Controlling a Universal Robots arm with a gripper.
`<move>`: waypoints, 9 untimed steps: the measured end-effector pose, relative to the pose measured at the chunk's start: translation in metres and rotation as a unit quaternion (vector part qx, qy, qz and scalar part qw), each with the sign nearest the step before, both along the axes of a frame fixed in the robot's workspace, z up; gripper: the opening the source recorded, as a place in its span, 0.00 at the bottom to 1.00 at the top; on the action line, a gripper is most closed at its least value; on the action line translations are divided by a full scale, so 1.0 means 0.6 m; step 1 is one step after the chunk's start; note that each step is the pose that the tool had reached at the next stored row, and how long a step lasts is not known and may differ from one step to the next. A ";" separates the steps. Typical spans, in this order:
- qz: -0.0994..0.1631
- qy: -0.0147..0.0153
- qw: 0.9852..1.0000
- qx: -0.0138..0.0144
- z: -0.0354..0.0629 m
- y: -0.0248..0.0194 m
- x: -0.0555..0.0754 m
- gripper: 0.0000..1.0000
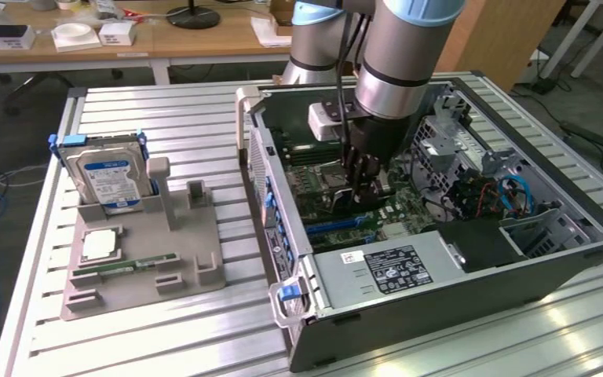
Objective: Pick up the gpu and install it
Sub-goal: 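Insert the gpu into the slot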
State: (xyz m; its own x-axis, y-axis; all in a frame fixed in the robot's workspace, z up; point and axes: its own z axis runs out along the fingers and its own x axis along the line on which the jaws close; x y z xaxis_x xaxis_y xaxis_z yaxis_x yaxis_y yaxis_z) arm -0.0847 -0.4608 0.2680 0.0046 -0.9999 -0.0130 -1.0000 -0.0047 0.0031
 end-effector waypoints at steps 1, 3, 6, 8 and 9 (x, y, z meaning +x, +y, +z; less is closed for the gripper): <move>0.000 0.000 1.000 0.000 0.000 0.0000 0.000 0.27; 0.000 0.000 1.000 0.000 0.000 0.0000 -0.001 0.27; 0.000 0.000 1.000 0.000 -0.001 0.0000 -0.002 0.27; 0.000 0.000 1.000 0.000 -0.002 0.0000 -0.003 0.27; 0.000 0.000 1.000 0.000 -0.002 0.0000 -0.003 0.27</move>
